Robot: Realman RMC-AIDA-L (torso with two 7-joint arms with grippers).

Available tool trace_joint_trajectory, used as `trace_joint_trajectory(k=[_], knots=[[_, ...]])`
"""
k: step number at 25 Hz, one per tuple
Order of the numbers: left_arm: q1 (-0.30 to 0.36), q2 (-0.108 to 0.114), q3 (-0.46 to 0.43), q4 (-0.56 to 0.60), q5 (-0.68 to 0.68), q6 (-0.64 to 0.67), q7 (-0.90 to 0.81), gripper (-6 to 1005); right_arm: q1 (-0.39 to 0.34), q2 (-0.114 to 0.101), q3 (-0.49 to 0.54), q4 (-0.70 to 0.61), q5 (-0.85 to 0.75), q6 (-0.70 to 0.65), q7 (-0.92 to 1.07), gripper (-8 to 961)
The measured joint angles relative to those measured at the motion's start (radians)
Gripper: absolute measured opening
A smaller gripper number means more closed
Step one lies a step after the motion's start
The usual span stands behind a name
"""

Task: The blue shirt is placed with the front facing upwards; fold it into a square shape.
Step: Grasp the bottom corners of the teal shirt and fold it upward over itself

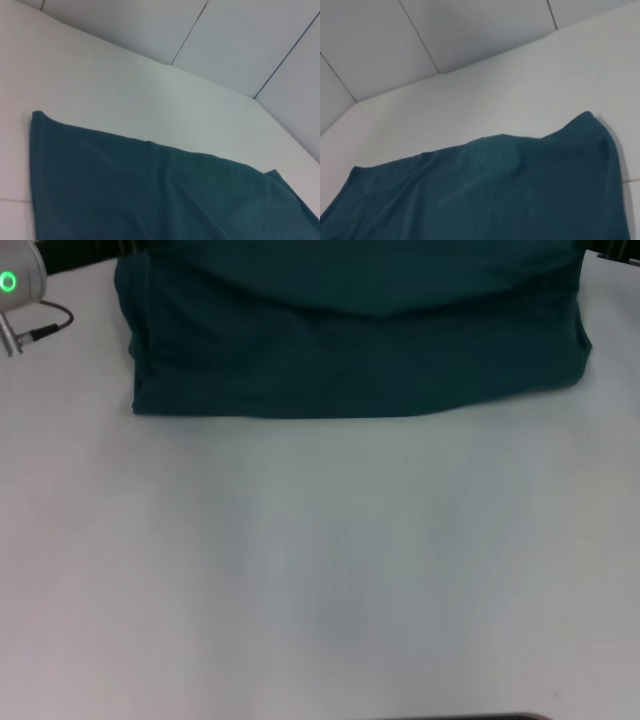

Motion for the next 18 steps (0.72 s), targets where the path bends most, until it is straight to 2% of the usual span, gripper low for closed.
trace_joint_trajectory(k=[10,18], knots=[[0.032,-0.028,0.006,0.017,-0.013,0.011,0.039,74,-0.018,0.027,0.0,0.01,0.0,0.011,-0.02,33],[0.035,-0.032,0.068,0.01,-0.013,0.063,0.041,79,-0.016,0.038,-0.019,0.009,-0.005,0.029,-0.031,55]])
